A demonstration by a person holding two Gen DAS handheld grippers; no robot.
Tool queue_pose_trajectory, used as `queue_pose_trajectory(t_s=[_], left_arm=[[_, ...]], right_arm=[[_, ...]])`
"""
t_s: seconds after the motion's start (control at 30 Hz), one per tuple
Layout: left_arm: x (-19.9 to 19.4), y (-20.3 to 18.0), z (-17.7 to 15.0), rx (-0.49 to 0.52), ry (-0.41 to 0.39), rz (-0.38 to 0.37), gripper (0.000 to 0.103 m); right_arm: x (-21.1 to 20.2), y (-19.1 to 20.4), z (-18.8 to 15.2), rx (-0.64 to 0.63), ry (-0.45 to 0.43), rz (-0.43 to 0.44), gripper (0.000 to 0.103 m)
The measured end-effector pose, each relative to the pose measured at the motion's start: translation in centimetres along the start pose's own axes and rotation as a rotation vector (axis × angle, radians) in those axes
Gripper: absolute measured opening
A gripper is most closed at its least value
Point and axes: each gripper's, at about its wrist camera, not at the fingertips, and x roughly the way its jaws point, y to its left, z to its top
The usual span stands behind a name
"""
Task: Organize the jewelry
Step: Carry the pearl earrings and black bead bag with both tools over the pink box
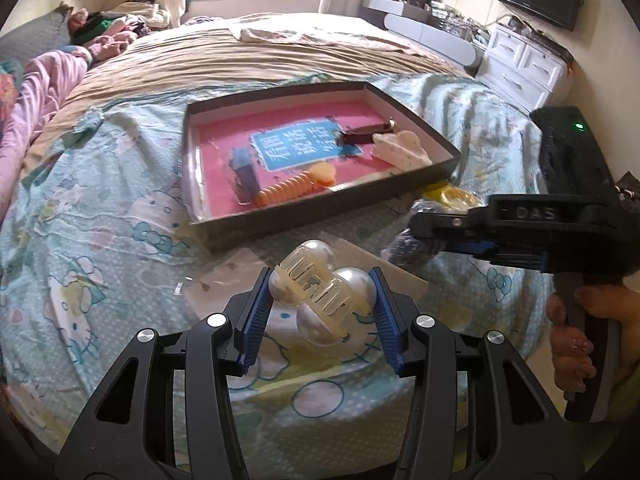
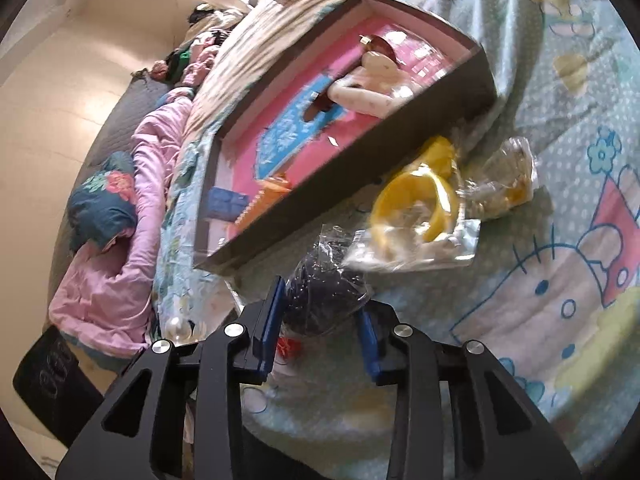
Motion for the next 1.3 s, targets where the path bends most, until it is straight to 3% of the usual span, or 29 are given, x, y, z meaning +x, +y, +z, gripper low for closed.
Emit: queue_pose_trajectory(t_s=[0.67,1.3], left_arm=[[-2.0,2.3,3.7,-0.040,-0.064,0.054,0.040],[0.3,1.7,10.4,-0.009,-0.077,0.070,0.040]], right_arm=[[-4.4,5.7,3.7,-0.270,-0.179,0.015,0.032],[-7.1,5.0,9.6,-0.278,-0.296,-0.001,0.031]])
